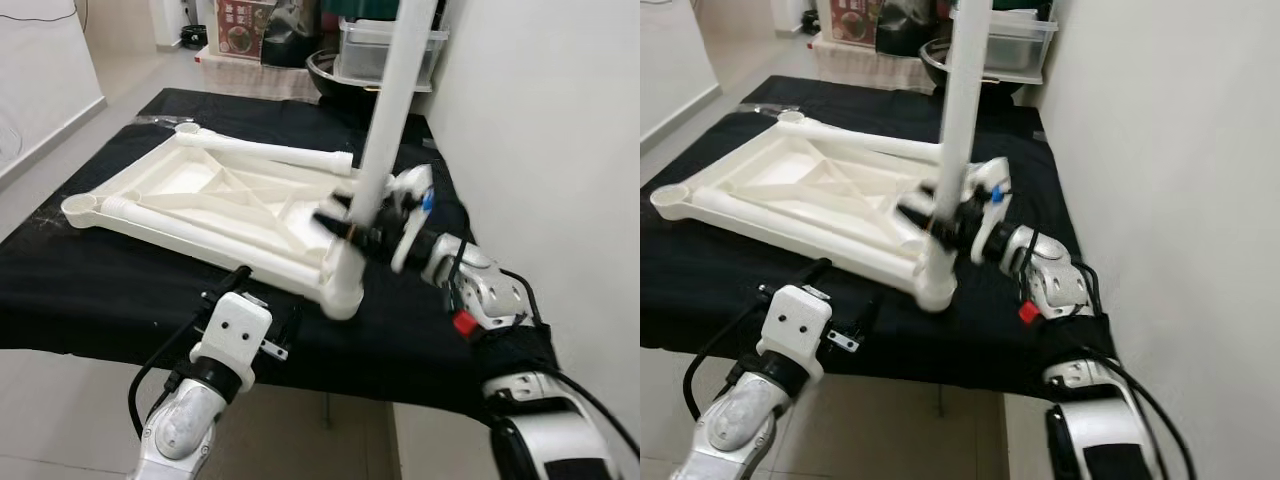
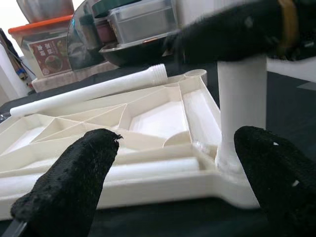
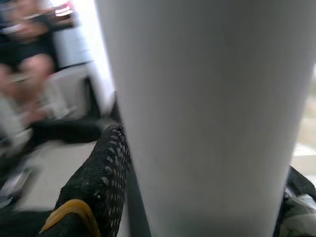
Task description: Building children table
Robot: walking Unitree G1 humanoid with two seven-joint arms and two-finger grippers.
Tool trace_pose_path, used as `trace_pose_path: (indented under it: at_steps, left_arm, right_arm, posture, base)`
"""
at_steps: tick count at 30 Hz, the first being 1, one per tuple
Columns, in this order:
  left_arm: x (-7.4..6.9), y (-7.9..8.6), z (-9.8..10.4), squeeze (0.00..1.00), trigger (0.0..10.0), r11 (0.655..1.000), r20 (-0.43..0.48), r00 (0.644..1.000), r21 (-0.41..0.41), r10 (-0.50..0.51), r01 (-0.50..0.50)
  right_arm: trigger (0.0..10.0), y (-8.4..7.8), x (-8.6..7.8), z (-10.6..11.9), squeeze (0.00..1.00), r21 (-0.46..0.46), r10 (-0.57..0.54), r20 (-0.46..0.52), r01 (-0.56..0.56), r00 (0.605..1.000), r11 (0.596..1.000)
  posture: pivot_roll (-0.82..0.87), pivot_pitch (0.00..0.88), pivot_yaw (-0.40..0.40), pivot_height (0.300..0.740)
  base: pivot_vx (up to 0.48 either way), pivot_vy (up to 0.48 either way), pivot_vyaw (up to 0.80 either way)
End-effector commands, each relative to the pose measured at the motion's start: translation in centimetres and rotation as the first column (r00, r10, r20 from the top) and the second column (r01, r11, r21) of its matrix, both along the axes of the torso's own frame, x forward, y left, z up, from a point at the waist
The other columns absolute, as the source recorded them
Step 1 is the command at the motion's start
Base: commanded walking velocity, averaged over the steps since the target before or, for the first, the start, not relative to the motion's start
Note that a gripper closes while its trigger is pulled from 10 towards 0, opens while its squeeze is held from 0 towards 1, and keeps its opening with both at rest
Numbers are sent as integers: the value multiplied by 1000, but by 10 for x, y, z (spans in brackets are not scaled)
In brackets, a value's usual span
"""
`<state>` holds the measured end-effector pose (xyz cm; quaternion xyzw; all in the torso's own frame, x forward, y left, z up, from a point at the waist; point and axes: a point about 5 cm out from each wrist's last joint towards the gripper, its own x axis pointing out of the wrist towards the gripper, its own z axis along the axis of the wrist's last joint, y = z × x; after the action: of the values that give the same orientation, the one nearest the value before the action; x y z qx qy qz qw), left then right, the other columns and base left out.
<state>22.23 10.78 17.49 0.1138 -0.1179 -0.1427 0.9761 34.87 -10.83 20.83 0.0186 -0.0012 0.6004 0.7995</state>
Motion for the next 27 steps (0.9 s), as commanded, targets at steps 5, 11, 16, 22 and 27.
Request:
trace_pose_path:
  at_steps: [5, 11, 16, 22, 27]
  left_arm:
    - [-2, 1, -1, 0, 10000, 1000, -7, 1000, 6, 3, -3]
    - [-2, 1, -2, 0, 10000, 1000, -9, 1000, 6, 2, -1]
    - [-1, 0, -3, 0, 10000, 1000, -11, 1000, 7, -1, 1]
    - [0, -1, -3, 0, 10000, 1000, -12, 1000, 5, -4, 4]
    - [1, -3, -3, 0, 10000, 1000, -10, 1000, 4, -10, 10]
  right_arm:
    - [0, 15, 7, -5, 0, -22, -3, -31, 2, 1000, 1000]
    - [0, 12, 26, -4, 0, -11, -298, -8, 298, 954, 954]
    - [0, -8, 39, -13, 0, -40, -673, -47, 672, 738, 740]
    - [0, -51, 36, -19, 0, -75, -976, -50, 973, 214, 217]
    - [0, -47, 25, -18, 0, -54, -994, -112, 999, 0, 6]
  posture:
    - [129, 83, -100, 740]
    - [128, 79, -100, 740]
    - [123, 80, -97, 740]
    - [116, 82, -91, 740]
    - [112, 82, -88, 740]
  base:
    - [0, 0, 0]
    - [0, 0, 0]
    - [0, 0, 0]
    - [0, 0, 0]
    - [0, 0, 0]
